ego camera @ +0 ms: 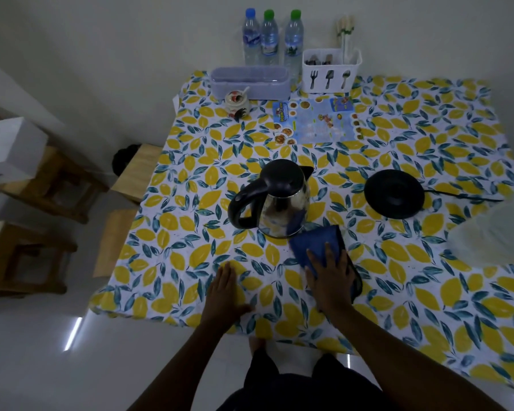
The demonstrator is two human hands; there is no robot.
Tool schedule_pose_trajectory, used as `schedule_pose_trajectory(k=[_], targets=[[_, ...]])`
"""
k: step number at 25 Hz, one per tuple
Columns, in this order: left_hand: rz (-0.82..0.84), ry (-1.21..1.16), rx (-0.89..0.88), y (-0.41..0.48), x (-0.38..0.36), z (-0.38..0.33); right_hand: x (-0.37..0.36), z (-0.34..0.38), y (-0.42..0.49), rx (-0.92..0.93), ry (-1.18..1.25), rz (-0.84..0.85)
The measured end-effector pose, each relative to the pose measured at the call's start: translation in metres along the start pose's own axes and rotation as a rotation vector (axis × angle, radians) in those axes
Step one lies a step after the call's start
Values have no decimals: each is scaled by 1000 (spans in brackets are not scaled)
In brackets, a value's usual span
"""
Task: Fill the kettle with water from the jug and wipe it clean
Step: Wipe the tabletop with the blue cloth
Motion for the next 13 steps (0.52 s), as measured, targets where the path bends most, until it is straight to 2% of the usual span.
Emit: schedule_pose_trajectory(k=[4, 8, 10, 13], targets=[[-10, -19, -11, -7, 0, 5, -27, 68, -35, 280, -107, 97], [-5, -9, -9, -7, 1, 5, -32, 55, -56, 425, -149, 98], [1, -8, -5, -7, 0, 5, -24, 17, -57, 404, -170, 63], [13, -2, 14, -5, -1, 2, 6, -53, -36, 139, -141, -5]])
Point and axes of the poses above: each hand's wrist, its own y-axis towards the middle knuckle, its own x-axis out of the back of the hand, z = x × y, the point moved 7 cm from there along y, towards the middle knuckle, and after that the axes turned 1 degree about z, right-handed, at the moved point
